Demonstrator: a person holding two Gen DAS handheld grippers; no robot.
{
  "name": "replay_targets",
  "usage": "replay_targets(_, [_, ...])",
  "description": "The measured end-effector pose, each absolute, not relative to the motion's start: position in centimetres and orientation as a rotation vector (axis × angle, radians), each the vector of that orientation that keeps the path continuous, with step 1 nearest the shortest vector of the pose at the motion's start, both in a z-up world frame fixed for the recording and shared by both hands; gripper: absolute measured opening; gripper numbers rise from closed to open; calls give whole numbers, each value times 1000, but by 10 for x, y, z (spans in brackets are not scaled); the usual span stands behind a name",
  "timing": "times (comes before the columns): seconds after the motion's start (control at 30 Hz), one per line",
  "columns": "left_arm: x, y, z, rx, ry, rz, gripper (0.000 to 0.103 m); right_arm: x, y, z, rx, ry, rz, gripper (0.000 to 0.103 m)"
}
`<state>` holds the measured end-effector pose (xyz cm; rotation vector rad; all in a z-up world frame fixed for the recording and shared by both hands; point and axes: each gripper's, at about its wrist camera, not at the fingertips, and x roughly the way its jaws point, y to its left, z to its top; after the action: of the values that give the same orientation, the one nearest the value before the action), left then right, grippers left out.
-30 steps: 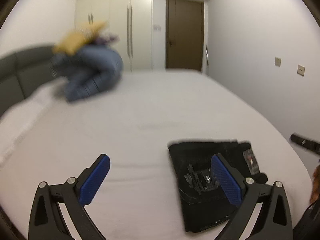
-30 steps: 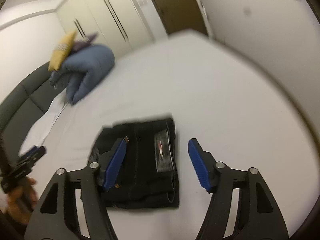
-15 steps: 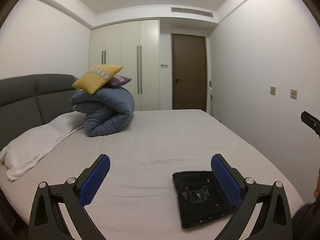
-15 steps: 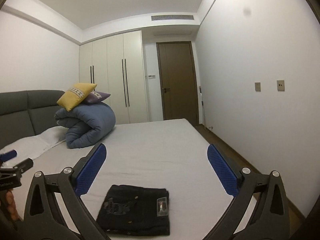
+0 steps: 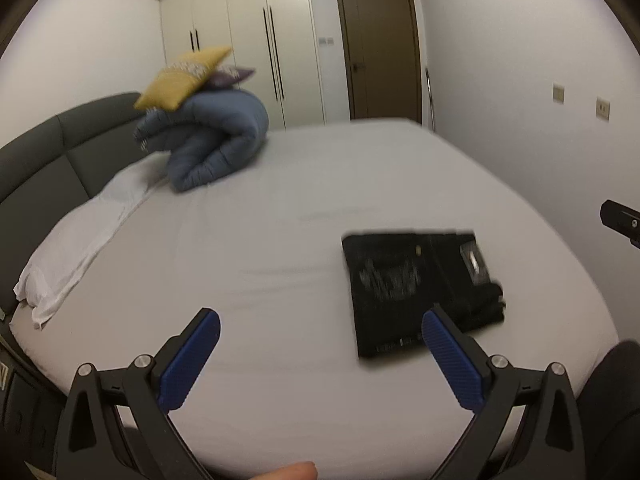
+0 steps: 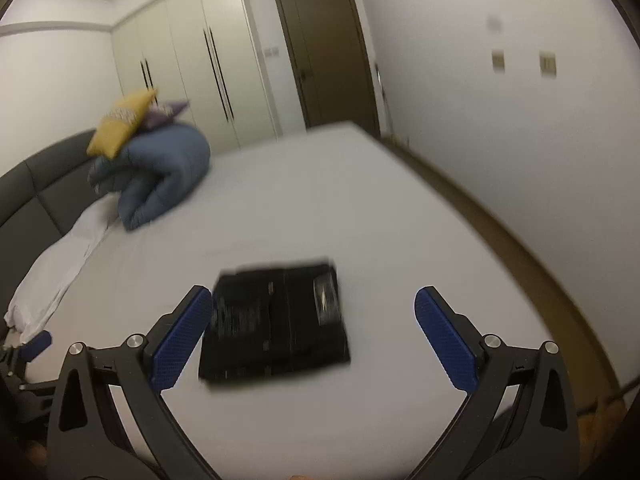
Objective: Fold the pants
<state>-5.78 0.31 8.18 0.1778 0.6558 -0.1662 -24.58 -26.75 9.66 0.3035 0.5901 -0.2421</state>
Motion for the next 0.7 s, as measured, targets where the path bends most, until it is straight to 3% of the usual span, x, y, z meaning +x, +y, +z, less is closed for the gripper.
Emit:
replay_targets(0.4, [-43,-12,47,115,804,-199,103,-223,-276,48,268,687,-275,103])
replay_targets(0.7, [-29,-11,36,89,845,-202,103,-188,-268,53,220,718,-260,103])
